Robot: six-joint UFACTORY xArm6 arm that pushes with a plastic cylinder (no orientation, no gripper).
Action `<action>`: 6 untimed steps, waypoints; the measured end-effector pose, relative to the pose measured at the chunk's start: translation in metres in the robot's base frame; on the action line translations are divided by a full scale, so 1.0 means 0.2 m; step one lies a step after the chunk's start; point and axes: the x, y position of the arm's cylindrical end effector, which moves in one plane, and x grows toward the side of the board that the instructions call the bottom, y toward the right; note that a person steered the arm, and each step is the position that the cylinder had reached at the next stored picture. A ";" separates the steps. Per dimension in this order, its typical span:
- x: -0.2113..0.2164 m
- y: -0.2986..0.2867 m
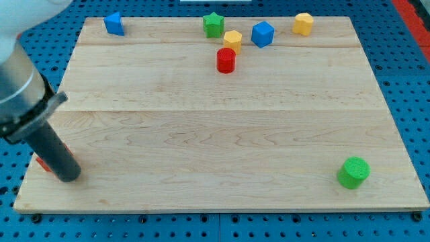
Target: Move red star towards center
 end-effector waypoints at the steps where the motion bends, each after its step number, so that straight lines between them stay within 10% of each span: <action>1: 0.03 0.05; 3: -0.03 -0.40; 5: -0.34 0.44; 6: -0.30 0.15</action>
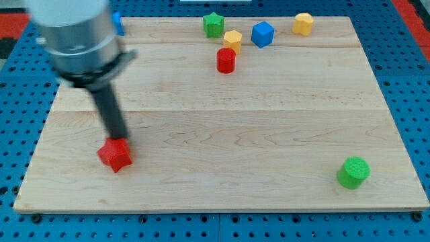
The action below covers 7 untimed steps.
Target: Move red star towards center
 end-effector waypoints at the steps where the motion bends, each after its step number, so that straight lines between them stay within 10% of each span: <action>1: 0.08 -0.29; 3: 0.27 0.34; 7: -0.34 0.48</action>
